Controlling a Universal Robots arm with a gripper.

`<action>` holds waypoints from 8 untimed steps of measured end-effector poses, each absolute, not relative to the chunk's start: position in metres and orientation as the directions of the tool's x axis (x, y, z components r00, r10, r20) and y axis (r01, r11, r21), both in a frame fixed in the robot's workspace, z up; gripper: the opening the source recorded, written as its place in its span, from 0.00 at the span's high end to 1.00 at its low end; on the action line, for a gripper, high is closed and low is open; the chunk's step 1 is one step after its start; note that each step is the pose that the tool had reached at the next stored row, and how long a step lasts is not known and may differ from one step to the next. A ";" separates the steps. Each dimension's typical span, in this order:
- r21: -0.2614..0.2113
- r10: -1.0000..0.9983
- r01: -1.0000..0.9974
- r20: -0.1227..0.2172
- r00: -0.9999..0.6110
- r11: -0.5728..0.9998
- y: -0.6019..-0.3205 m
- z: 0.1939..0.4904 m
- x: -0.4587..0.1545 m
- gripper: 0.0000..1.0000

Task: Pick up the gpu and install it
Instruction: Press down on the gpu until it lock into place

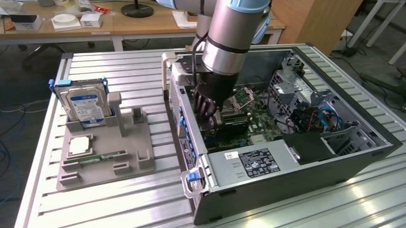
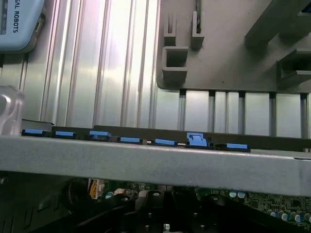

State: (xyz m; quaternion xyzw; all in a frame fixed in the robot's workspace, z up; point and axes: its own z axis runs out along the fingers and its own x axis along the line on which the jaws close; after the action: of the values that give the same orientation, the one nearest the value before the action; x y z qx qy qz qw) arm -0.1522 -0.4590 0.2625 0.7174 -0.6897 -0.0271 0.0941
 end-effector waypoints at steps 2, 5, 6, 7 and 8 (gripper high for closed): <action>0.173 -0.995 -0.985 0.092 0.048 -0.031 -0.457 0.262 -0.152 0.90; 0.173 -0.994 -0.984 0.094 0.048 -0.032 -0.454 0.262 -0.152 0.90; 0.172 -0.994 -0.985 0.093 0.048 -0.032 -0.454 0.261 -0.152 0.90; 0.172 -0.994 -0.985 0.094 0.048 -0.032 -0.454 0.260 -0.152 0.90; 0.173 -0.994 -0.984 0.094 0.048 -0.032 -0.454 0.259 -0.152 0.90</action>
State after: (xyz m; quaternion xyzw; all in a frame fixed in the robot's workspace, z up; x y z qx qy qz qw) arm -0.1516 -0.4544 0.2589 0.7177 -0.6893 -0.0261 0.0951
